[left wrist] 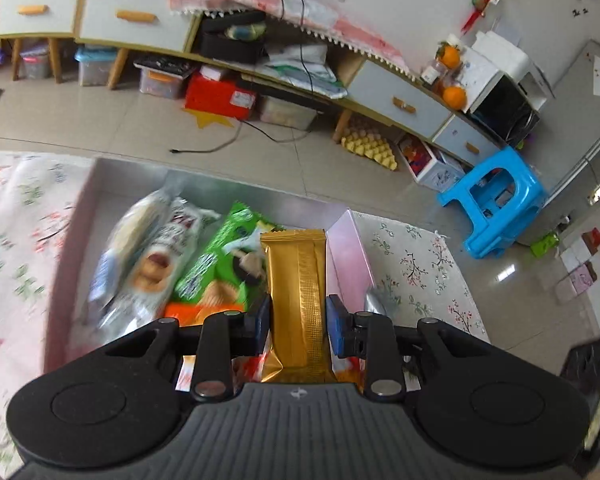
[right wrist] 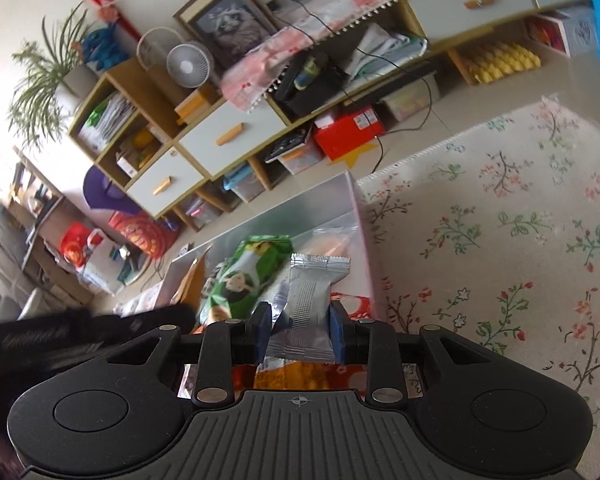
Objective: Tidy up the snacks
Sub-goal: 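Carry the gold bar and silver candy over the pink box and open both tools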
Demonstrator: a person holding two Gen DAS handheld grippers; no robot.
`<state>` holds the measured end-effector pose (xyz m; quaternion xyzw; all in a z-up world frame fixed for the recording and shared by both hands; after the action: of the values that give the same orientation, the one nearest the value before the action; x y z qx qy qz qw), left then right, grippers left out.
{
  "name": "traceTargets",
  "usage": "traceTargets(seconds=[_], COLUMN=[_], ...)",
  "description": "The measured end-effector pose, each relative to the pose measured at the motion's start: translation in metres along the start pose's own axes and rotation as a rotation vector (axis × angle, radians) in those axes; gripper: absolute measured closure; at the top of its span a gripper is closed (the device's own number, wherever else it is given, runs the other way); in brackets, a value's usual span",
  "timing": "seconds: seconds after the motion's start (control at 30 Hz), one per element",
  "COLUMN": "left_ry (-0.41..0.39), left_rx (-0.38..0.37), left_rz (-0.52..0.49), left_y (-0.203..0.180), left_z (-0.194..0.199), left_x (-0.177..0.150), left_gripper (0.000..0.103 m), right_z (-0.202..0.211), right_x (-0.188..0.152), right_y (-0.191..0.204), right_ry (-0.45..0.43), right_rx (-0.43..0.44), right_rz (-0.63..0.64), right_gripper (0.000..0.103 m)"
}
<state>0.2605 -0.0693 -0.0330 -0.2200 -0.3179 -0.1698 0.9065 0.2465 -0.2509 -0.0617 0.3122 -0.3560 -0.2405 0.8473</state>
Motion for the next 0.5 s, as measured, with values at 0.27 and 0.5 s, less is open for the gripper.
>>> traceTargets(seconds=[0.27,0.5], left_ry=[0.049,0.067], left_rx=[-0.005,-0.005], left_rz=[-0.046,-0.088], left_y=[-0.007,-0.014], left_z=[-0.035,-0.05], left_x=[0.019,0.023], left_gripper=[0.076,0.076], right_z=[-0.004,-0.004], right_x=[0.002,0.004], right_y=[-0.012,-0.015], right_ry=[0.002,0.001], right_rx=[0.0,0.013], right_rz=[-0.043,-0.061], right_gripper=[0.073,0.073])
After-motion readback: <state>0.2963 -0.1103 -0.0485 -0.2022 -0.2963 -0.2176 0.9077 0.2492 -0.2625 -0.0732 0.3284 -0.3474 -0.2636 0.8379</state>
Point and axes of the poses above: each gripper's, at about its wrist camera, not at the fingertips, and z roughly against the way its jaws point, y to its left, x to its top, the point moved 4 cm from there along -z, roughly the way its jaws point, and after that the axes turned 12 degrees about -z, right-handed, at the moved point
